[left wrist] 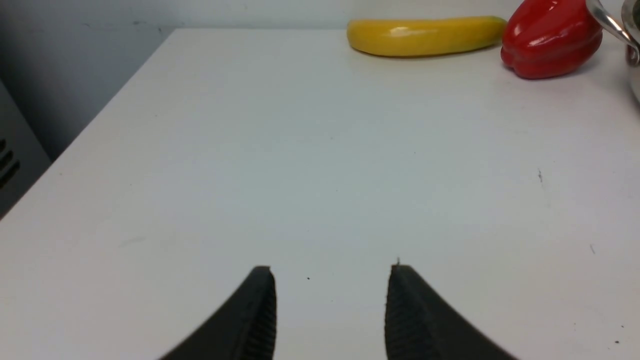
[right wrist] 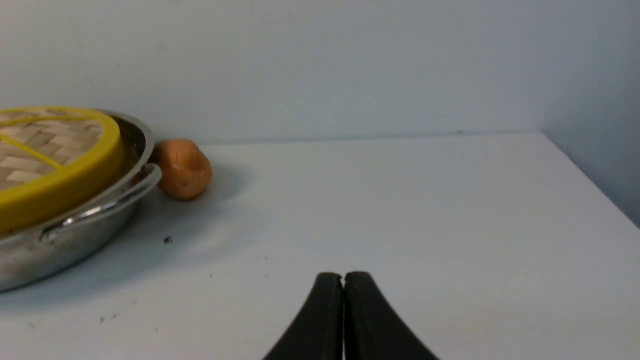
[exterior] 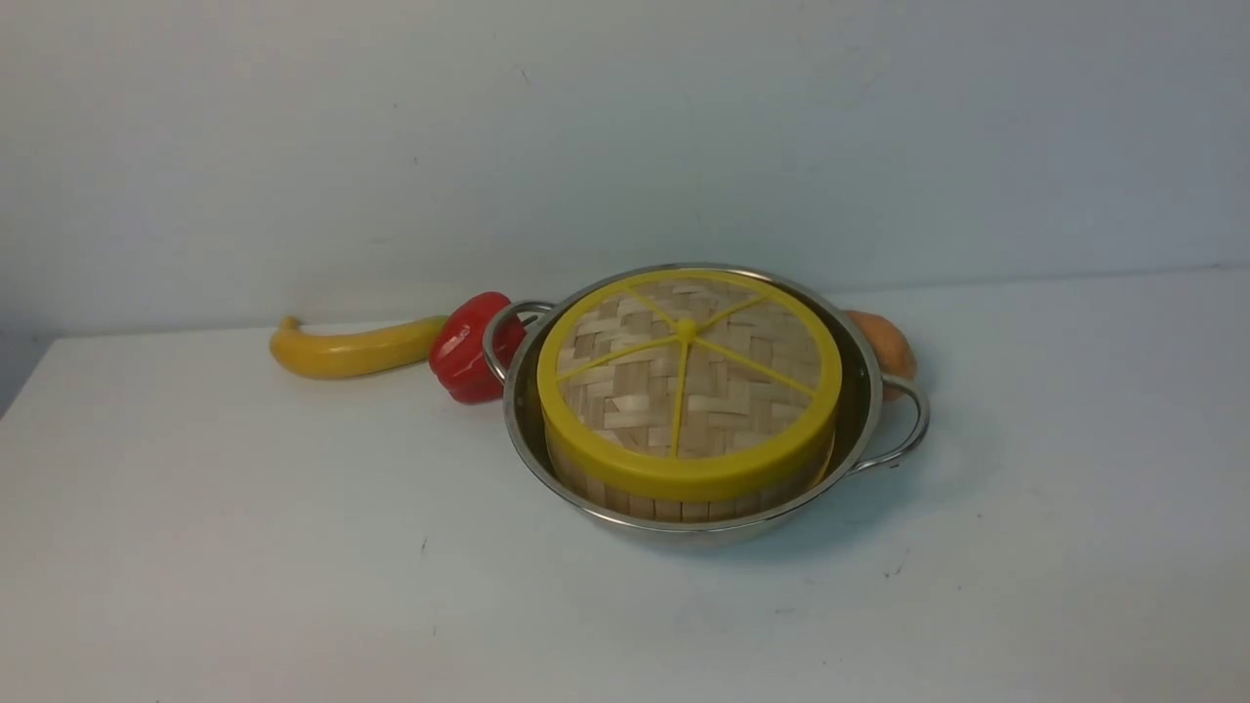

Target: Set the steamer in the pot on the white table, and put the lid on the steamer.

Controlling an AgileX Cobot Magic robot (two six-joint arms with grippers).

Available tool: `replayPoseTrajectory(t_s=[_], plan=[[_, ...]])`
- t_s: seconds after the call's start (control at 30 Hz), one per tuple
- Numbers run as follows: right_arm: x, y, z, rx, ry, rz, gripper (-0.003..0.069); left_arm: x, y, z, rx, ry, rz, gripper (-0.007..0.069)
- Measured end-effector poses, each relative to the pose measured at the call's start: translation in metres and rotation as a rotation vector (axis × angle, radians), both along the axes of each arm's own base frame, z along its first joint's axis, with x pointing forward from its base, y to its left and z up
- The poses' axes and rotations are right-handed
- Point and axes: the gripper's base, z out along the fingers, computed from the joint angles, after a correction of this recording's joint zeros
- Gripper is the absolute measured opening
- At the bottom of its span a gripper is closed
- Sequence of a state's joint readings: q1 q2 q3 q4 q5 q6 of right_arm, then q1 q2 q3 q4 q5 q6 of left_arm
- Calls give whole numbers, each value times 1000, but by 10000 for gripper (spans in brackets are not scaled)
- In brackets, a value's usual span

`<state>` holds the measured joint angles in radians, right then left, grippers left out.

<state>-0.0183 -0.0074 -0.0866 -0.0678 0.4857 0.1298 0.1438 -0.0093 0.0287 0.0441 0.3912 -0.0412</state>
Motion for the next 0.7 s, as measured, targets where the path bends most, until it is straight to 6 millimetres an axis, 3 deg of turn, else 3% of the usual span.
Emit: replayPoseTrajectory(t_s=[0.3, 0.57, 0.7], plan=[[0, 0, -3, 1, 22, -1, 6, 0, 0, 0, 0, -1, 0, 290], [3, 0, -29, 16, 83, 2, 13, 0, 0, 0, 0, -3, 0, 290], [4, 1, -31, 16, 67, 5, 16, 0, 0, 0, 0, -3, 0, 290]])
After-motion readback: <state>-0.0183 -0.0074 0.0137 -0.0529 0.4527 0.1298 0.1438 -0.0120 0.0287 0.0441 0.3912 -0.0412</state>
